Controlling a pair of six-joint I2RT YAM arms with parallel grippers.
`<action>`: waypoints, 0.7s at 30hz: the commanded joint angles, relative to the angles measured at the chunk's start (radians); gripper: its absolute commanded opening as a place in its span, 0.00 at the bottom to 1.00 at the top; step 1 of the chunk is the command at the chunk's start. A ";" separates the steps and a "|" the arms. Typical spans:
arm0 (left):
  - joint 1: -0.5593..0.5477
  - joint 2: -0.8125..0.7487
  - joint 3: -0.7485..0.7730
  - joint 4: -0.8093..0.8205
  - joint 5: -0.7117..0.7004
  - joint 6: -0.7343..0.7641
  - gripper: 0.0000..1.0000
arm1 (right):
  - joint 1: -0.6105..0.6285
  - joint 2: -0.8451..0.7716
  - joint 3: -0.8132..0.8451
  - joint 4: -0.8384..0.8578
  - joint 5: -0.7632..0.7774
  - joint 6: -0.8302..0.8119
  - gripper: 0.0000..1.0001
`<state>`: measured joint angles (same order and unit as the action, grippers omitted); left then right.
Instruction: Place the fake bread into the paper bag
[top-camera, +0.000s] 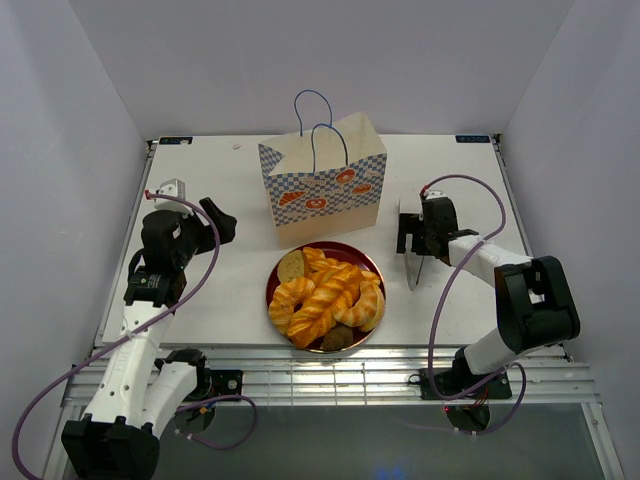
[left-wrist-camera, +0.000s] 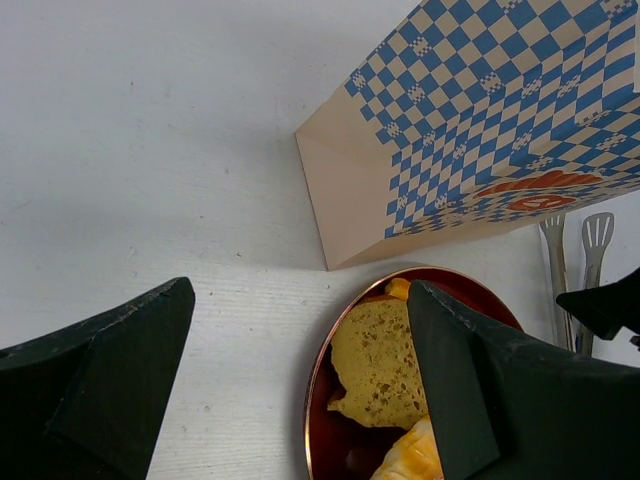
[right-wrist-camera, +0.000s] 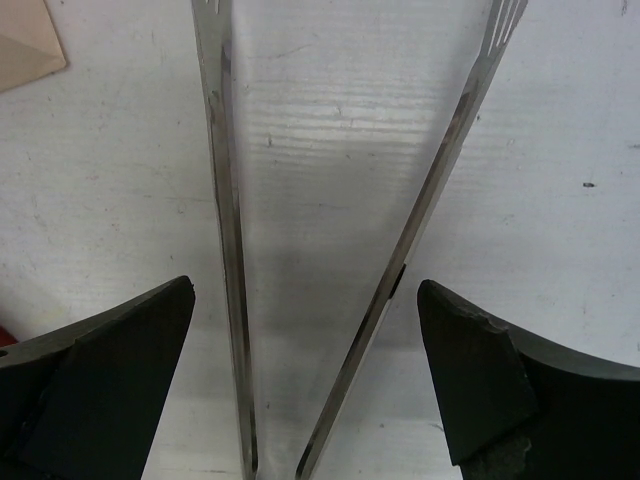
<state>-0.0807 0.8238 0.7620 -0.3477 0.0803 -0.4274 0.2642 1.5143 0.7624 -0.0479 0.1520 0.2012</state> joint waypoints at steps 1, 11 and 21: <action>-0.004 -0.002 0.033 0.016 0.022 -0.001 0.98 | 0.004 0.036 0.051 0.063 0.024 -0.006 0.98; -0.005 0.003 0.030 0.019 0.038 -0.001 0.98 | 0.007 0.050 0.045 0.056 0.014 0.007 0.91; -0.011 0.000 0.030 0.024 0.047 0.003 0.98 | 0.015 0.076 0.025 0.056 0.038 0.043 0.86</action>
<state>-0.0841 0.8295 0.7620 -0.3412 0.1135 -0.4274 0.2714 1.5711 0.7834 -0.0246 0.1635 0.2279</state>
